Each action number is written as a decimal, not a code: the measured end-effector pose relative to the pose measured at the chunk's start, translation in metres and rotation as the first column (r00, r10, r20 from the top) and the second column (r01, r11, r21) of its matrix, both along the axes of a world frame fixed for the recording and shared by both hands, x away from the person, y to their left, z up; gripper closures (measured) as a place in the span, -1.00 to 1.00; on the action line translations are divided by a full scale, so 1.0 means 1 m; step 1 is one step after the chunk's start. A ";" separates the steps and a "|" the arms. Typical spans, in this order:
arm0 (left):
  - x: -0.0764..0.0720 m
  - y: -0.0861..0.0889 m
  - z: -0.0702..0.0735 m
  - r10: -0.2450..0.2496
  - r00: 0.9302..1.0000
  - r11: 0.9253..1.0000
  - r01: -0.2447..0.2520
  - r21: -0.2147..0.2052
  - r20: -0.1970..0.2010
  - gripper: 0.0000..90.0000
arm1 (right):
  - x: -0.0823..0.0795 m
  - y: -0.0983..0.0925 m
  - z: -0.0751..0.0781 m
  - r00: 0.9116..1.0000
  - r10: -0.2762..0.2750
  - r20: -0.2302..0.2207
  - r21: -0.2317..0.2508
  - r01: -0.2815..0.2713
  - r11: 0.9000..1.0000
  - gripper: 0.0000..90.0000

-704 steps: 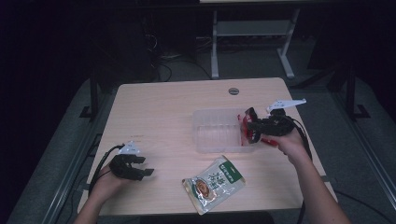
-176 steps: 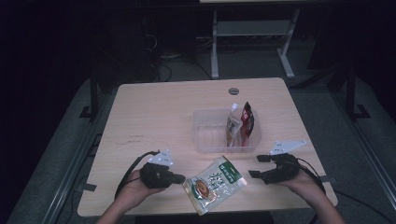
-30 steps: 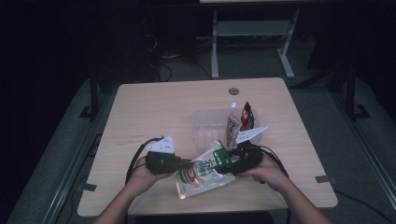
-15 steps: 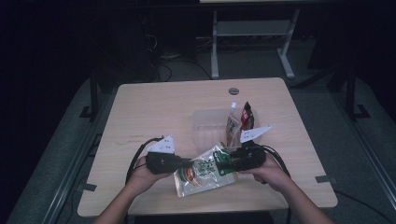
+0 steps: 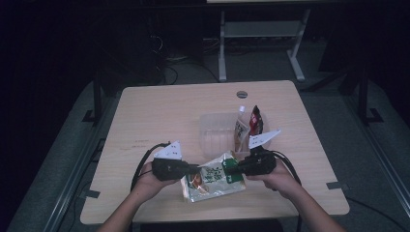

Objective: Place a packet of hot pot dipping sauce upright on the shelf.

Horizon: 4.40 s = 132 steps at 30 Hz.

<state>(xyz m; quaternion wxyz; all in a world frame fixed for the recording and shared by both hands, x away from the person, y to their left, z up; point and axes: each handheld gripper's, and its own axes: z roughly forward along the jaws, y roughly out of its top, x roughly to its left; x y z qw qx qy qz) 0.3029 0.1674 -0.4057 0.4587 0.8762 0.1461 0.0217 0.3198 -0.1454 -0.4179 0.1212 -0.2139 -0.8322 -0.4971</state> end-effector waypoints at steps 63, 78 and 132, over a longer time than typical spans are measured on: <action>0.008 0.026 -0.004 0.154 0.988 0.988 -0.153 0.027 -0.011 0.04 | -0.001 -0.020 0.080 0.986 -0.046 0.159 0.236 0.007 0.972 1.00; 0.011 0.023 -0.014 0.138 0.988 0.986 -0.131 0.105 -0.062 -0.32 | 0.026 -0.015 0.096 0.973 -0.113 0.203 0.249 0.060 0.967 1.00; 0.009 0.014 -0.023 0.110 0.991 0.986 -0.098 0.133 -0.082 -0.38 | 0.042 -0.017 0.062 0.942 -0.246 0.228 0.090 0.232 0.969 0.40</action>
